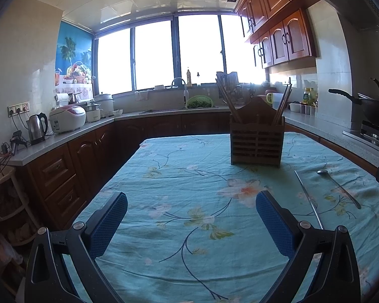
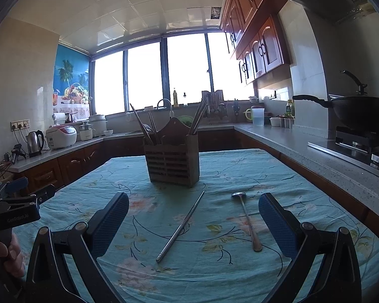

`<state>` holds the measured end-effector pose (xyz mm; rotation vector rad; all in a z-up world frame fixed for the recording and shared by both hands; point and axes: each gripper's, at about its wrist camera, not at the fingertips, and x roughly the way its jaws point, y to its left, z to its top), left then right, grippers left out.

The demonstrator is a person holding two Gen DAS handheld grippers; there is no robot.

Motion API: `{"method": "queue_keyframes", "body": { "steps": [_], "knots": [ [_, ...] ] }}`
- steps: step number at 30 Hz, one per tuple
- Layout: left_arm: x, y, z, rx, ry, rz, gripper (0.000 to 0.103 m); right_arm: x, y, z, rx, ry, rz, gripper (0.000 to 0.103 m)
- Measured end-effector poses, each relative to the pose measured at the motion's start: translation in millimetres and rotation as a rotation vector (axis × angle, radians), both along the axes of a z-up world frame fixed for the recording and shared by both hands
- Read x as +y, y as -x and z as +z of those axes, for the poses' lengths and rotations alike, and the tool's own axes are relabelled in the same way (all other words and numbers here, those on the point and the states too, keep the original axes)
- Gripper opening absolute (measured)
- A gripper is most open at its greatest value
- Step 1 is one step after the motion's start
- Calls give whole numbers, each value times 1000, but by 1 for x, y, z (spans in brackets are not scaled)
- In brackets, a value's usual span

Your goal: Organize utensils

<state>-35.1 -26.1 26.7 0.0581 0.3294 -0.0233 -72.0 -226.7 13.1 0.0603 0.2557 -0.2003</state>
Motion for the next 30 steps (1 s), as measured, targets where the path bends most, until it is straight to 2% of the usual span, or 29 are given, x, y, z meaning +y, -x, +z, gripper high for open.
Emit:
{"method": "queue_keyframes", "body": {
  "steps": [30],
  "knots": [
    [-10, 0, 0, 11, -10, 6, 102, -1, 0, -4, 8, -6, -4, 103]
  ]
}}
